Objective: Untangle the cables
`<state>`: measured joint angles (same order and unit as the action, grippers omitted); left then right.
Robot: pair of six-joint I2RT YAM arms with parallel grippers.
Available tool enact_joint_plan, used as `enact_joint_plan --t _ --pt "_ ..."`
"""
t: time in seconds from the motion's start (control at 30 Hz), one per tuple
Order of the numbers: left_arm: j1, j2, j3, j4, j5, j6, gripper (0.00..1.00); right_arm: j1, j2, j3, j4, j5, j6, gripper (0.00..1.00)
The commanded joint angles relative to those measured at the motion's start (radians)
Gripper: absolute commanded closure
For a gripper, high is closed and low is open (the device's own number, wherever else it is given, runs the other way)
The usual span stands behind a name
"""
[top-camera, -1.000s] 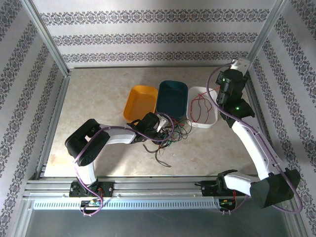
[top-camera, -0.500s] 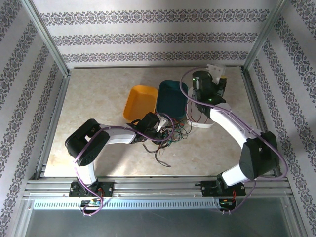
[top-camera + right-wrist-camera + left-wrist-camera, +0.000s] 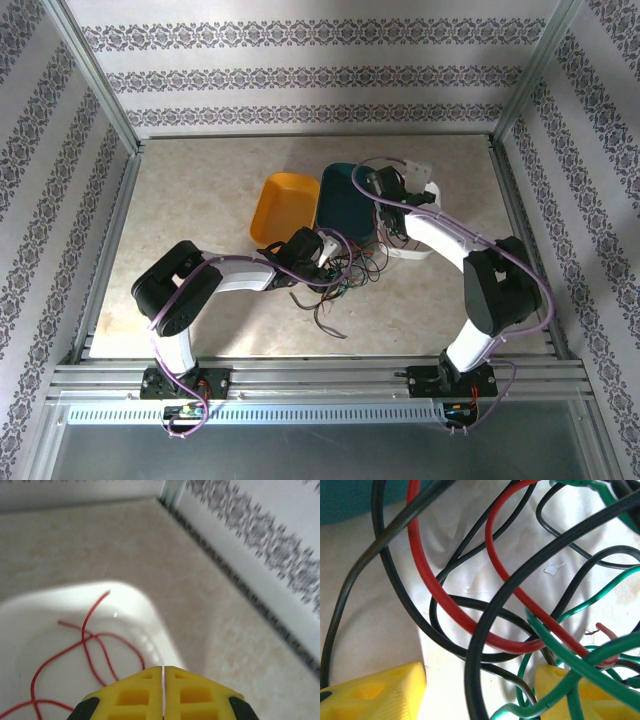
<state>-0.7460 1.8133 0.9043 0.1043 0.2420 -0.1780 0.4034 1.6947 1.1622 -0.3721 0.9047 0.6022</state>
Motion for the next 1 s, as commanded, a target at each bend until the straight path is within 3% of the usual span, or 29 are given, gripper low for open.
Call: enact_joint_plan --t 0.0,0.33,0.53,0.57,0.6,0.63,0.77,0.97 --pt "0.011 0.027 -0.01 -0.117 -0.027 0.004 0.39 -0.013 0.048 -0.011 -0.102 -0.106 0.151 1.0" --pt "0.011 0.018 -0.02 -0.13 -0.029 -0.002 0.39 -0.054 0.225 0.034 -0.111 -0.24 0.249 1.0" --pt "0.011 0.008 -0.021 -0.137 -0.032 0.003 0.39 -0.096 0.285 0.116 -0.101 -0.33 0.225 1.0" --pt "0.011 0.009 -0.019 -0.141 -0.035 0.003 0.39 -0.098 0.275 0.122 -0.098 -0.343 0.221 0.94" --pt "0.011 0.009 -0.018 -0.142 -0.035 0.003 0.39 -0.101 0.26 0.122 -0.092 -0.35 0.217 0.75" --pt "0.011 0.009 -0.017 -0.142 -0.036 0.004 0.39 -0.101 0.243 0.118 -0.086 -0.352 0.215 0.66" --pt "0.01 0.014 -0.017 -0.13 -0.032 -0.001 0.39 -0.101 0.12 0.071 -0.036 -0.357 0.183 0.54" --pt "0.011 0.023 -0.014 -0.111 -0.021 -0.006 0.39 -0.085 -0.043 0.029 0.02 -0.365 0.08 0.43"
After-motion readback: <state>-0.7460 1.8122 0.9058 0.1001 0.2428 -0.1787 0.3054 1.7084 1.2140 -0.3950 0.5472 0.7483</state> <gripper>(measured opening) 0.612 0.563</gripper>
